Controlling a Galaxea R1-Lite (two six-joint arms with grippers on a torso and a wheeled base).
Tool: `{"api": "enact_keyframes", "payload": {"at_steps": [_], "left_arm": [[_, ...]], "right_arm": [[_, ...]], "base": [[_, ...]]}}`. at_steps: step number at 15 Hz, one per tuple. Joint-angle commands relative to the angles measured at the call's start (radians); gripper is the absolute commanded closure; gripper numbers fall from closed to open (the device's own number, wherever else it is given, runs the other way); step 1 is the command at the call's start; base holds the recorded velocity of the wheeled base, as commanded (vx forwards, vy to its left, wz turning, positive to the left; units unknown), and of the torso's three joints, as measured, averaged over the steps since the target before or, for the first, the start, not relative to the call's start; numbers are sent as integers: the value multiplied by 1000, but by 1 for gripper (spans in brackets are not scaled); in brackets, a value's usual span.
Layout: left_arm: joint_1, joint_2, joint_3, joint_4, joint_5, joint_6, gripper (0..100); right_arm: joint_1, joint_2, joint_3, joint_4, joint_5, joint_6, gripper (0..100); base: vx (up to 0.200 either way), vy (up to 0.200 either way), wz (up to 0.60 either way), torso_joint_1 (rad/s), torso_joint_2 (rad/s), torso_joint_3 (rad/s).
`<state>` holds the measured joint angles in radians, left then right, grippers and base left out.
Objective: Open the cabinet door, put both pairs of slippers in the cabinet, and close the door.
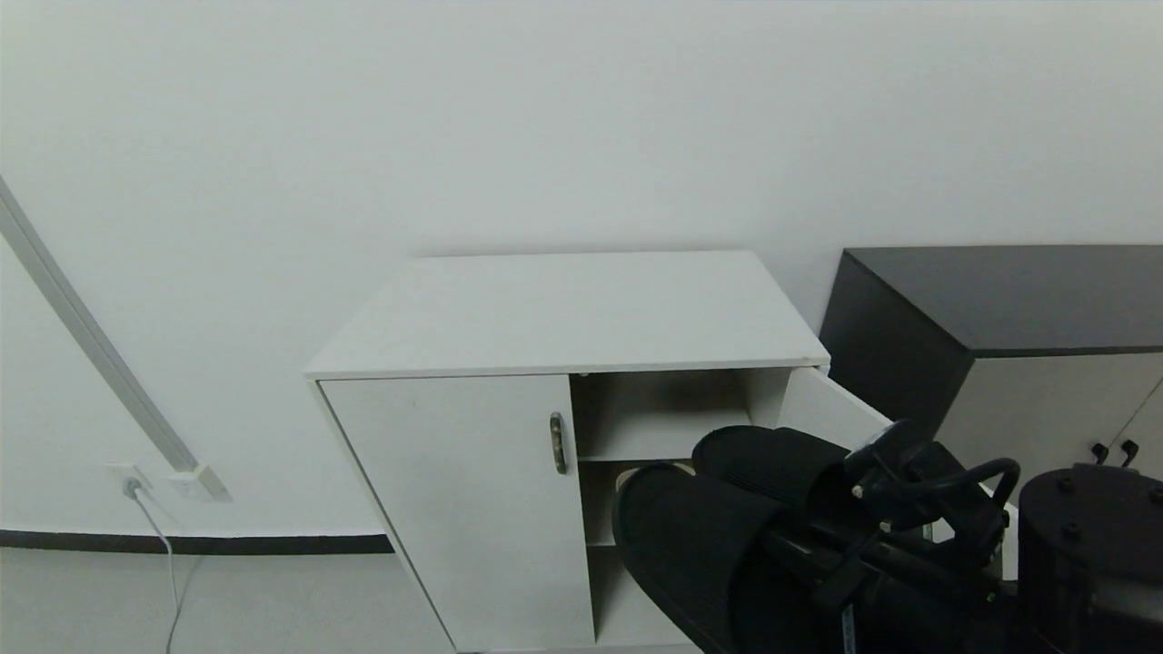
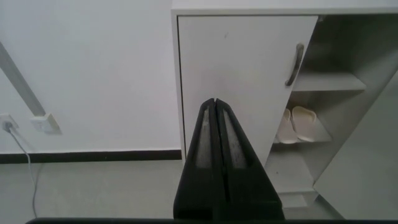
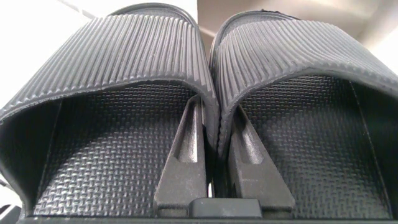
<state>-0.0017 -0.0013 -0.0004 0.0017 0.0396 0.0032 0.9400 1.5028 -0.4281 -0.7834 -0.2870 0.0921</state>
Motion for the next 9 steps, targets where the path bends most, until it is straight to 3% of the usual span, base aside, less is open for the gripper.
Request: {"api": "enact_keyframes", "payload": {"at_steps": [1,9], "left_arm": [[0,1,0,0,0,0,100],[0,1,0,0,0,0,100]], "right_arm": [[0,5,2,1,2,0,100],[8,4,6,0,9,0,100]], "base": [[0,0,0,-222,540,334],[0,0,0,-188,512,321]]}}
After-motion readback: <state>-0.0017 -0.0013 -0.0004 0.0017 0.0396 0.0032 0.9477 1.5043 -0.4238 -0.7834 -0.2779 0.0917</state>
